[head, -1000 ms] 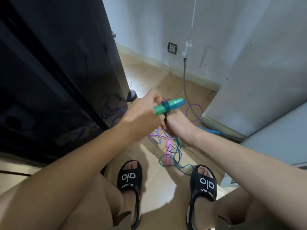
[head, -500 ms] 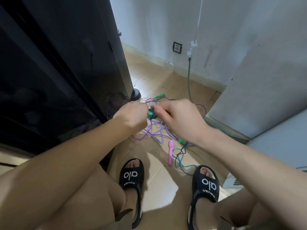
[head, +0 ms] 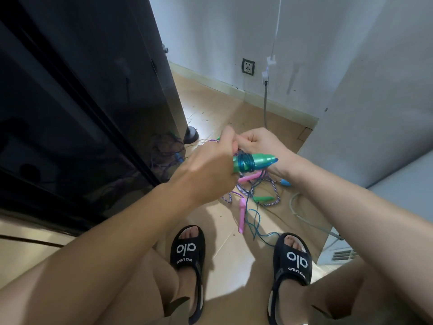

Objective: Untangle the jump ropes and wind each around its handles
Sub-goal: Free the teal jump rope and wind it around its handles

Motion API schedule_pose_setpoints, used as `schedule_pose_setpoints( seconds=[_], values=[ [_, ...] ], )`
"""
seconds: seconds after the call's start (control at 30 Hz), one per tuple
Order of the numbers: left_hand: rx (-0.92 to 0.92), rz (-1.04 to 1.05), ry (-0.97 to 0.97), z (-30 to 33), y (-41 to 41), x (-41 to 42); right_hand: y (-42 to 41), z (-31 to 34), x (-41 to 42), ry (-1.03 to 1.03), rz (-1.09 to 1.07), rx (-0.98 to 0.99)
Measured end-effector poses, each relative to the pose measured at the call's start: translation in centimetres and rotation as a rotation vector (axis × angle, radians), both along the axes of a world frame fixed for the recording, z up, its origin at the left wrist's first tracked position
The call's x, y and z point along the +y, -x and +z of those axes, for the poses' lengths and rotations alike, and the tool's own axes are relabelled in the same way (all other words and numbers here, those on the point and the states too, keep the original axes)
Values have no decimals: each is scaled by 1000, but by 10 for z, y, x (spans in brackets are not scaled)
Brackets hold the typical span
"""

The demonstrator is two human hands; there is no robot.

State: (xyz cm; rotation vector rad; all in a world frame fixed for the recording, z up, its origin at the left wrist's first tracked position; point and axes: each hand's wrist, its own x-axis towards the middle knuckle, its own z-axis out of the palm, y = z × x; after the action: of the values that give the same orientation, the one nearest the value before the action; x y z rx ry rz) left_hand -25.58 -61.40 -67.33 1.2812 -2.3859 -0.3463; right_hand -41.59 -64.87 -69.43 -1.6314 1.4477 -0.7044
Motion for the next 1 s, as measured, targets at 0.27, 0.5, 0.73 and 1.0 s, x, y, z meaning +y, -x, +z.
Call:
schedule_pose_setpoints(
  seconds=[0.27, 0.5, 0.73, 1.0],
  values=[
    [308, 240, -324, 3, -5, -8, -15, -22, 17, -160, -61, -43],
    [231, 465, -368, -11, -30, -42, -31, -9, 49, -3, -92, 100],
    [-302, 334, -300, -12, -17, -25, -34, 6, 58, 407, 138, 381],
    [-281, 32, 1, -22, 4, 0, 5, 26, 20, 373, -3, 340]
  ],
)
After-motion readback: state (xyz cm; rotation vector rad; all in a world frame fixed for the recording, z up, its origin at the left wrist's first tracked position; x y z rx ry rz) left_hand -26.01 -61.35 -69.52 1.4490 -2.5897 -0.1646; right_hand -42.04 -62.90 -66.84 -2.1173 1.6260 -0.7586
